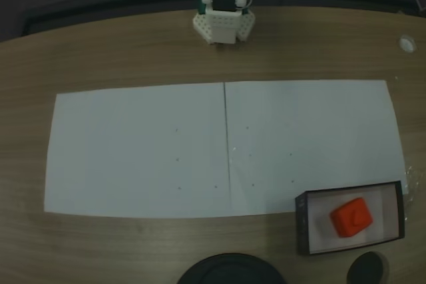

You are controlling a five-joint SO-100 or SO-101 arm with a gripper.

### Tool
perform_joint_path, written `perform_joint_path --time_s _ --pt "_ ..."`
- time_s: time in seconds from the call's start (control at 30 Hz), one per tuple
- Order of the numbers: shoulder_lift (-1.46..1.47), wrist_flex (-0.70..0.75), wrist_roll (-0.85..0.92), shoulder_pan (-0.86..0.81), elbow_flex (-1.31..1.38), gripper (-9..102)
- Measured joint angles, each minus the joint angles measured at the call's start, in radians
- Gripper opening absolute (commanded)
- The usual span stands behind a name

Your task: Grab a orange square and put it in the box.

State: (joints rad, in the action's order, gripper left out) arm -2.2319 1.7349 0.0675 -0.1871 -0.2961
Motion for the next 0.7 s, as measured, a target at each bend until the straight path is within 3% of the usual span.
perform_joint_path --time_s 0.4,0.7 --pt "-0.649 -0.023 0.000 0.092 -0.943 0" --pt "-0.977 -0.232 0.011 0.092 -1.523 0"
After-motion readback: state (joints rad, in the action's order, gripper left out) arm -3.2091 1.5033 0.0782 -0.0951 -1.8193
